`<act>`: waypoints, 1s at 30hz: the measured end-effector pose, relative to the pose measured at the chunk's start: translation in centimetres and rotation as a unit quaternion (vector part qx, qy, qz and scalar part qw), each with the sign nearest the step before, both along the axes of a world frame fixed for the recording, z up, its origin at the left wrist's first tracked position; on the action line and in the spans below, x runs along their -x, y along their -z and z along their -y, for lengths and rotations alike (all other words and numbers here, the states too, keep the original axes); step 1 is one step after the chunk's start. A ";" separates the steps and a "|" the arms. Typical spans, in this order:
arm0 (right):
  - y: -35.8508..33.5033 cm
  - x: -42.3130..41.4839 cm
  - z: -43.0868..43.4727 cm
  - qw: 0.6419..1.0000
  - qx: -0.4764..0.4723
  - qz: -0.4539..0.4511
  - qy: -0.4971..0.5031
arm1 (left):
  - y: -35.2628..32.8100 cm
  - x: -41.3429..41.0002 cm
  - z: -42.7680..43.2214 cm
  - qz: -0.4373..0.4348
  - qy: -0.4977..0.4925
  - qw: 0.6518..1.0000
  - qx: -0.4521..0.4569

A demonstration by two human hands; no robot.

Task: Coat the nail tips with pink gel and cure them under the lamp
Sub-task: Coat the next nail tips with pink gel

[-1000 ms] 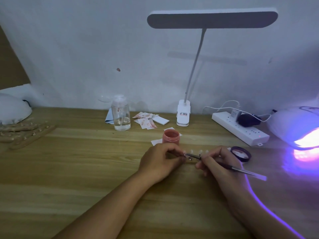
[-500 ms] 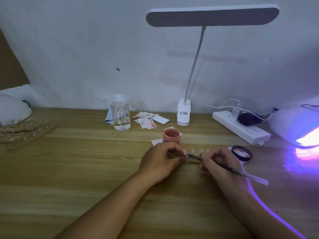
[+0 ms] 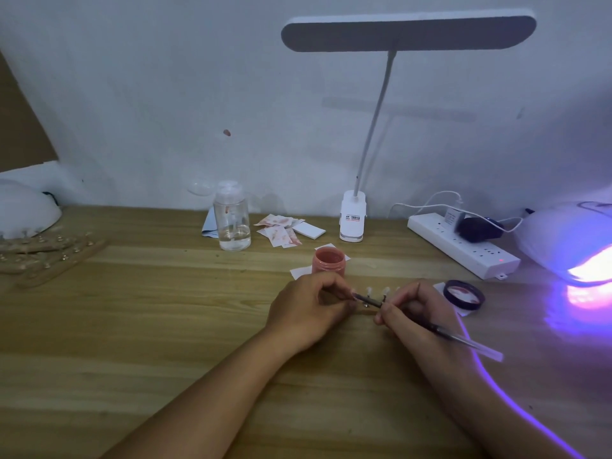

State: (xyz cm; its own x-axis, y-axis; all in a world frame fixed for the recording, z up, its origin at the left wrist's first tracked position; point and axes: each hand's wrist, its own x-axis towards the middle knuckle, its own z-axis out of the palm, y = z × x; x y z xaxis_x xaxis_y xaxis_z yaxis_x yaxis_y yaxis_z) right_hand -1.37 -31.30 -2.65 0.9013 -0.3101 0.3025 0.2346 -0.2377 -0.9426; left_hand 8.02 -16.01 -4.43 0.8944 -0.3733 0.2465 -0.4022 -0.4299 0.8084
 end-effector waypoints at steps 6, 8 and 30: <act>0.1 -0.1 -0.1 1.000 0.000 0.006 -0.002 | 0.0 -0.1 0.0 0.001 -0.002 1.000 -0.002; 0.1 -0.2 -0.1 1.000 -0.010 0.007 -0.005 | 0.0 -0.1 0.0 0.001 -0.003 1.000 -0.005; -0.1 -0.3 0.1 0.999 -0.043 0.031 -0.001 | -0.1 -0.1 0.0 0.004 -0.003 1.000 -0.002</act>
State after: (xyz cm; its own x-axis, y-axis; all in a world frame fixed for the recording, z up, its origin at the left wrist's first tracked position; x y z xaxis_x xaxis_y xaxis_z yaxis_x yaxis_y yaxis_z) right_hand -1.10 -31.44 -2.60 0.8821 -0.3363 0.3300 0.2937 -0.1552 -0.9432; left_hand 8.11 -16.00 -4.38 0.8946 -0.3691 0.2520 -0.4061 -0.4359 0.8032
